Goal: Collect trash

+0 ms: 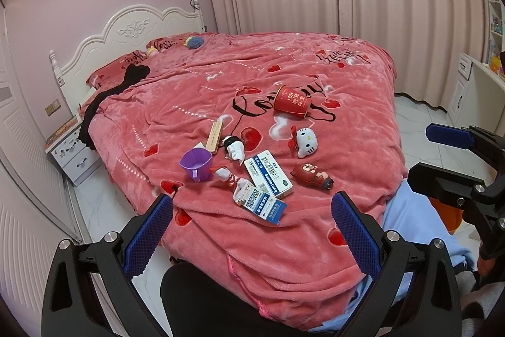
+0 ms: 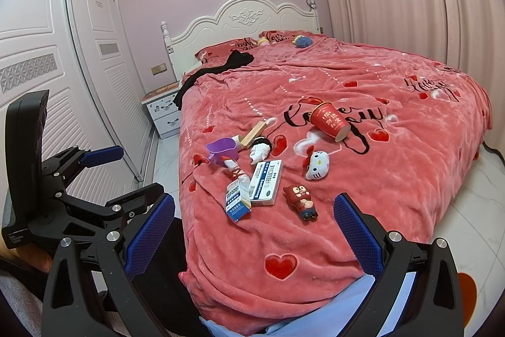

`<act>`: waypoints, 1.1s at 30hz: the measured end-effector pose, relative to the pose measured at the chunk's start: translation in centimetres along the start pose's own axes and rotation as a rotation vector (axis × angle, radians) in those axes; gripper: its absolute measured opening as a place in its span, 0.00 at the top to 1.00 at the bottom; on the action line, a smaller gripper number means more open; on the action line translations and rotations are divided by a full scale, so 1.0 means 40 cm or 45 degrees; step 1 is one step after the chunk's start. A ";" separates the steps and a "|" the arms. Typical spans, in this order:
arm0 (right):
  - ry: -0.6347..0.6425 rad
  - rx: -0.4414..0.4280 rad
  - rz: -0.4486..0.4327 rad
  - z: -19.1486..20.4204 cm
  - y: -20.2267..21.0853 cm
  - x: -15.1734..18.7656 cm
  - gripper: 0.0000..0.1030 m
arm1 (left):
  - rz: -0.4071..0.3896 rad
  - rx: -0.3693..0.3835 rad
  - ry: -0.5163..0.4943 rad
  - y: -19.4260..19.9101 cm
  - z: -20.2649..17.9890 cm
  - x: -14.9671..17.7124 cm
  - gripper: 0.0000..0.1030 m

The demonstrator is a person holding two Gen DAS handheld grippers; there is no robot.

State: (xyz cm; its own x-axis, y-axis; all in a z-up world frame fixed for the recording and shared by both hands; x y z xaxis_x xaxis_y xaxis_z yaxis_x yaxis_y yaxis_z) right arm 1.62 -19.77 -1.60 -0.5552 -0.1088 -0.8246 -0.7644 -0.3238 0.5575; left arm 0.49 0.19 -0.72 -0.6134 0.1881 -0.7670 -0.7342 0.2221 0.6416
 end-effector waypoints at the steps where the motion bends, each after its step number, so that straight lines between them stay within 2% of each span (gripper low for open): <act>1: 0.000 0.001 0.001 0.000 0.000 0.000 0.04 | -0.001 0.001 0.003 -0.001 0.000 -0.001 0.04; 33: -0.001 0.000 0.004 0.000 -0.006 0.002 0.04 | 0.003 0.000 0.003 -0.007 -0.005 0.004 0.04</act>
Point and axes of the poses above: each gripper's, at about its wrist camera, not at the fingertips, and y roughly against the way its jaws point, z to its left, x to its underside, the point moved 1 cm from there along -y, roughly the way its jaws point, and after that the axes turned 13 degrees about x, right-handed, at the moved point
